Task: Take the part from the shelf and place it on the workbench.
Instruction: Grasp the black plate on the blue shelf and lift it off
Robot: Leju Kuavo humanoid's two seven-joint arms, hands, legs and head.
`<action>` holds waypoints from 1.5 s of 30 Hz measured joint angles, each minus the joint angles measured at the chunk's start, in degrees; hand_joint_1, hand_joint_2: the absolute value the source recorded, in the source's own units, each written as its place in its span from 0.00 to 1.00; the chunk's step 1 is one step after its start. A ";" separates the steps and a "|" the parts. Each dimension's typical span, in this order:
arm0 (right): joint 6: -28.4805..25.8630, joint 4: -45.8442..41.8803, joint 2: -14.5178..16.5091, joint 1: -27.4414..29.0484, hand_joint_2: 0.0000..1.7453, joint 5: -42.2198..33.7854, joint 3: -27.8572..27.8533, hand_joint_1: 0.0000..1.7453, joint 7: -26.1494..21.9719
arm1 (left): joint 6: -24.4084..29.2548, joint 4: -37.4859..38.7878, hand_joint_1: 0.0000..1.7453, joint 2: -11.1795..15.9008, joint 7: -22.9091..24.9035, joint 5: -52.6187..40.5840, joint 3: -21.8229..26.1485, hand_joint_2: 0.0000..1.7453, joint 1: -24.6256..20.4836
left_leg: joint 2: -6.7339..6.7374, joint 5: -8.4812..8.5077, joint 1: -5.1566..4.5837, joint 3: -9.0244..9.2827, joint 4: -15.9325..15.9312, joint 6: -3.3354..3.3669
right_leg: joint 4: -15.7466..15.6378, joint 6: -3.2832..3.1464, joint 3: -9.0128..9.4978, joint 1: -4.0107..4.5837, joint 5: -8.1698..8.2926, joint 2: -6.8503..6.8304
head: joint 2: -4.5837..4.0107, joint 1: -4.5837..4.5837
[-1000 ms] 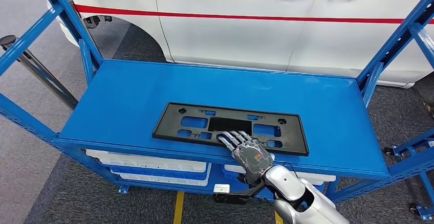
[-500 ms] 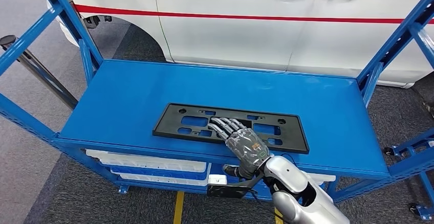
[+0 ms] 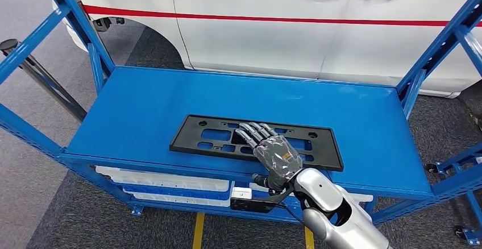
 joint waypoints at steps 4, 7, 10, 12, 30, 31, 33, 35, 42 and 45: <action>-0.24 3.51 0.51 -0.01 1.00 1.32 -0.15 0.00 0.20 | 0.00 0.00 0.00 0.00 -0.11 0.16 -0.38 0.00 -0.07 | -0.01 0.00 0.00 0.00 0.00 0.00 | 0.00 0.00 0.00 0.00 0.00 -0.01 | 0.00 0.00; -0.38 5.16 0.77 -0.01 1.00 1.48 -0.29 0.00 0.16 | 0.01 0.00 0.00 0.00 -0.11 0.23 -0.61 0.00 -0.09 | 0.00 0.00 0.00 0.00 0.00 0.00 | 0.00 0.00 0.00 0.00 0.00 0.00 | 0.00 0.00; -0.45 6.73 1.13 -0.01 1.00 2.25 -0.49 0.00 0.22 | 0.03 0.00 0.00 0.00 -0.12 0.42 -0.78 0.00 -0.11 | 0.00 0.00 0.00 0.00 0.00 0.00 | 0.00 0.00 0.00 0.00 0.00 0.00 | 0.00 0.00; -0.89 8.10 1.48 -0.01 1.00 3.32 -0.66 0.00 0.43 | 0.07 0.00 0.00 0.00 -0.14 0.67 -0.92 0.00 -0.13 | 0.00 0.00 0.00 0.00 0.00 0.00 | 0.00 0.00 0.00 0.00 0.00 0.00 | 0.00 0.00; -13.91 16.92 4.01 1.60 1.00 21.16 -7.47 0.56 10.01 | 0.99 -0.02 0.00 -0.05 -0.56 2.23 -1.24 0.00 -0.22 | 0.00 -0.01 -0.01 0.01 0.02 0.00 | -0.01 0.00 0.00 0.00 0.00 0.00 | 0.00 0.00; -14.16 17.36 4.21 2.03 1.00 21.70 -8.98 0.81 10.65 | 1.07 -0.02 0.00 -0.06 -0.53 2.37 -1.36 0.00 -0.22 | -0.01 -0.01 -0.02 0.01 0.02 0.00 | -0.01 0.00 0.01 0.00 0.00 -0.01 | 0.00 0.00; -14.43 18.06 4.54 3.06 1.00 21.94 -12.25 1.00 11.08 | 1.20 -0.02 0.00 -0.08 -0.37 2.65 -1.61 0.00 -0.21 | -0.03 -0.01 -0.02 0.01 0.02 0.00 | -0.01 0.00 0.02 0.00 0.00 -0.03 | 0.00 0.00; -14.56 18.31 4.70 4.26 1.00 21.45 -15.09 1.00 10.72 | 1.32 -0.02 0.00 -0.09 -0.20 2.93 -1.83 0.00 -0.20 | -0.03 -0.01 -0.02 0.01 0.02 0.00 | -0.01 0.00 0.03 0.00 0.00 -0.03 | 0.00 0.00; -14.61 16.07 5.06 8.54 1.00 20.36 -20.92 1.00 8.73 | 1.34 -0.02 0.00 -0.26 -0.14 3.88 -2.07 0.50 -0.18 | -0.01 -0.05 -0.02 0.03 0.02 0.05 | -0.04 0.01 0.06 -0.01 -0.01 -0.02 | 0.00 0.00; -14.59 14.97 5.13 9.27 1.00 20.28 -21.78 1.00 8.41 | 1.07 -0.02 0.00 -0.27 -0.17 4.10 -2.07 1.00 -0.19 | -0.01 -0.05 -0.02 0.06 0.03 0.05 | -0.05 0.01 0.09 0.00 -0.01 -0.01 | 0.00 0.00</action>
